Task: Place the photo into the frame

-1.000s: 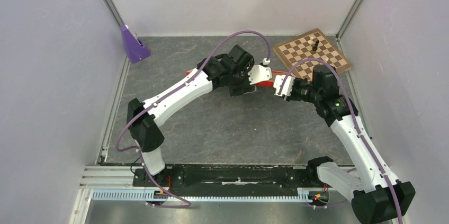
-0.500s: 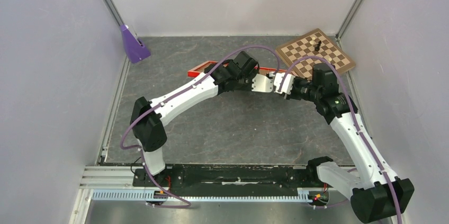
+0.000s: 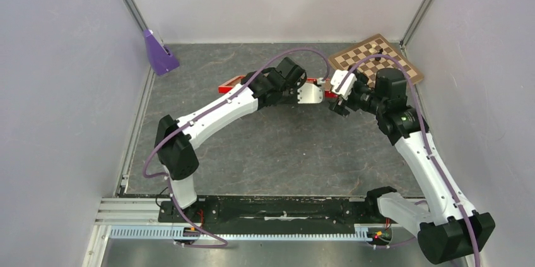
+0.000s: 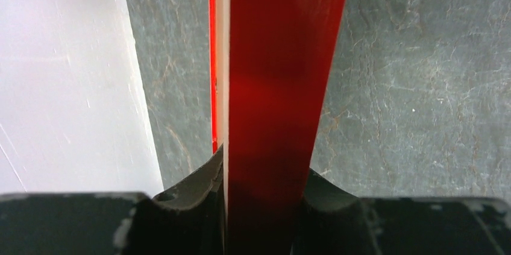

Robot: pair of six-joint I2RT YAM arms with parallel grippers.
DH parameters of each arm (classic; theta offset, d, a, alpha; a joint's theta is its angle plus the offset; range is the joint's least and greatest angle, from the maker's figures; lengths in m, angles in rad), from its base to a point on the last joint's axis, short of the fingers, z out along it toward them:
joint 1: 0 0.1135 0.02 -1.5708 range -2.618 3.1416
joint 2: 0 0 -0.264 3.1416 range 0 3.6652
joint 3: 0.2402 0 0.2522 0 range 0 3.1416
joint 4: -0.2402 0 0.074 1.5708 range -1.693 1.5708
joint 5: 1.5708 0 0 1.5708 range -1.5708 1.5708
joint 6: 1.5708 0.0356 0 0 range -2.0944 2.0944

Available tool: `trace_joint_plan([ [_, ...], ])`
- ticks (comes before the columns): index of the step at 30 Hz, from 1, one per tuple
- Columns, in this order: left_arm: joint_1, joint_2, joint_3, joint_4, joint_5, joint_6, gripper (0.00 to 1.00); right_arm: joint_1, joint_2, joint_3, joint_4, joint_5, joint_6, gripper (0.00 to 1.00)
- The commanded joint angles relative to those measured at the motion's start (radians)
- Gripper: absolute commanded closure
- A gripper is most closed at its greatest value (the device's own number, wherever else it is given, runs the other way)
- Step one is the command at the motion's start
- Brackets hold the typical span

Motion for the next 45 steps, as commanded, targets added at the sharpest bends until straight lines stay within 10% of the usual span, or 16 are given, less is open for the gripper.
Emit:
trace_joint_plan([
  [1,0.039,-0.063,0.133,-0.053,-0.014,-0.172,0.98,0.0,-0.039,0.064,0.156,0.059,0.196,0.14],
  [12,0.151,-0.026,0.478,-0.293,0.151,-0.449,0.98,-0.006,-0.105,0.137,0.229,0.294,0.504,0.09],
  [45,0.249,-0.034,0.562,-0.247,0.542,-1.099,0.98,-0.131,-0.146,0.043,0.237,0.22,0.655,0.09],
])
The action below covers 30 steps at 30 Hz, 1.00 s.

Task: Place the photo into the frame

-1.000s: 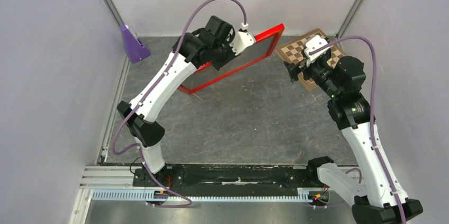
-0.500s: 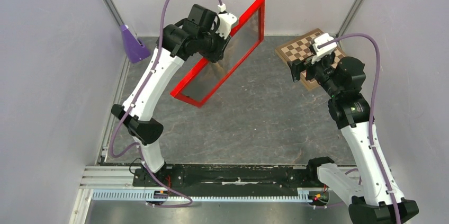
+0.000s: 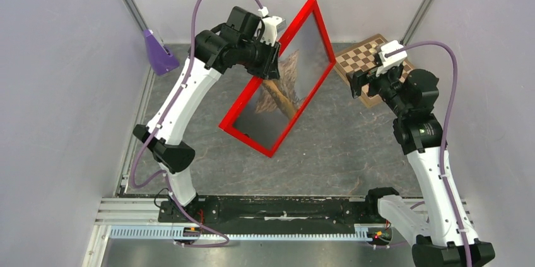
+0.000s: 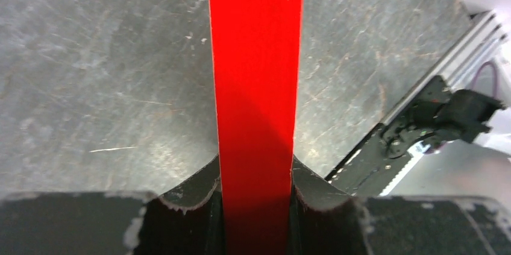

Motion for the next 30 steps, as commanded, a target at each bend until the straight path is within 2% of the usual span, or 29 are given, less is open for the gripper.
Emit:
trace_joint_plan([
  [1,0.017,-0.04,-0.034,0.22,0.157,-0.171,0.98,-0.022,-0.025,-0.009,0.025,-0.019,0.025,0.09],
  [6,0.059,-0.04,-0.147,0.305,0.259,-0.256,0.98,-0.045,-0.024,-0.014,0.019,-0.027,0.026,0.09],
  [12,0.102,-0.089,-0.382,0.497,0.304,-0.354,0.98,-0.067,-0.026,-0.045,0.025,-0.046,0.033,0.09],
  [16,0.137,-0.12,-0.516,0.593,0.307,-0.405,0.98,-0.069,-0.028,-0.059,0.026,-0.05,0.031,0.09],
  [30,0.319,-0.23,-0.925,0.806,0.251,-0.403,0.98,-0.072,-0.032,-0.136,0.06,-0.057,0.022,0.09],
])
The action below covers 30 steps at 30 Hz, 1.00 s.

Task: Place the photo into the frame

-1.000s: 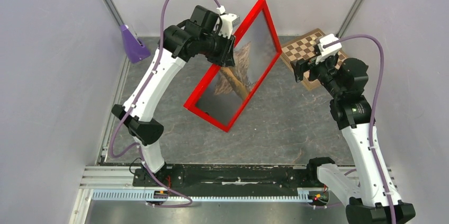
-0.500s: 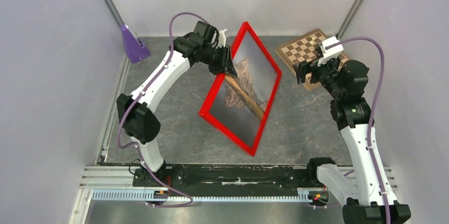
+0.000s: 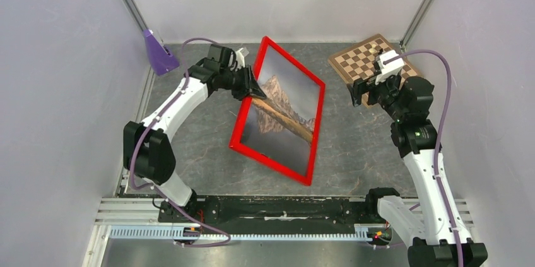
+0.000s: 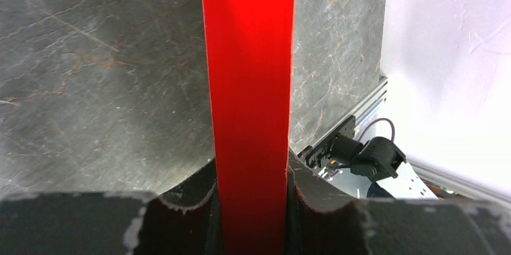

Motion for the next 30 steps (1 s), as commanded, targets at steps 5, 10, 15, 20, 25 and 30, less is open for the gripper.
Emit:
trace_joint_plan([
  [5,0.086,-0.021,-0.152,0.243,-0.101,0.094,0.98,-0.003,0.011,-0.066,0.072,-0.032,-0.002,0.09],
  [10,0.092,0.019,-0.238,0.288,-0.148,0.103,0.95,-0.003,0.025,-0.149,0.118,-0.066,-0.022,0.08],
  [15,0.105,0.084,-0.298,0.325,-0.163,0.092,0.92,-0.002,0.068,-0.25,0.174,-0.099,-0.04,0.09],
  [20,0.114,0.123,-0.4,0.47,-0.074,0.04,0.89,-0.003,0.069,-0.407,0.333,-0.163,-0.042,0.09],
  [25,0.122,0.175,-0.475,0.621,0.011,-0.019,0.86,-0.003,0.105,-0.502,0.435,-0.229,-0.028,0.09],
  [30,0.133,0.257,-0.5,0.713,0.071,-0.067,0.8,-0.003,0.193,-0.529,0.473,-0.227,-0.018,0.09],
])
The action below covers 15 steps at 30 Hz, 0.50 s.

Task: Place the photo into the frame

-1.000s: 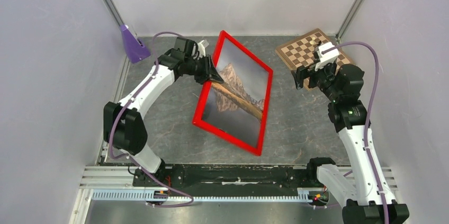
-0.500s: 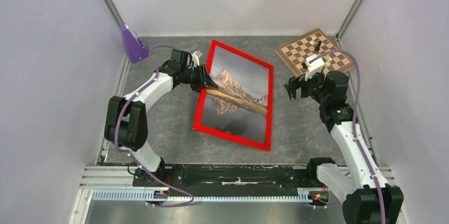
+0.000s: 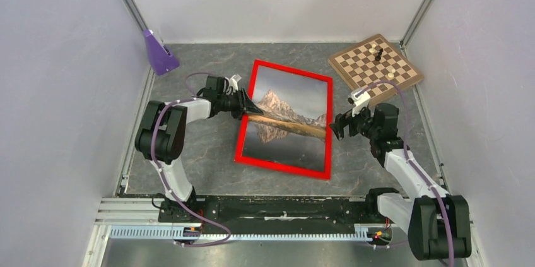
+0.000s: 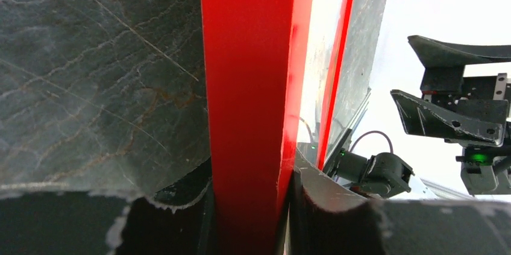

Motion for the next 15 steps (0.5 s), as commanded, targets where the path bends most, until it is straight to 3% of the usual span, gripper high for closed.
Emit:
trace_joint_plan([
  [1,-0.003,0.094,-0.044,0.073,-0.13,0.026,0.78,-0.002,0.064,-0.007,0.111,-0.03,0.015,0.09],
  [15,0.018,0.212,-0.049,0.126,-0.094,0.0,0.57,-0.003,0.175,-0.01,0.12,0.013,0.027,0.11],
])
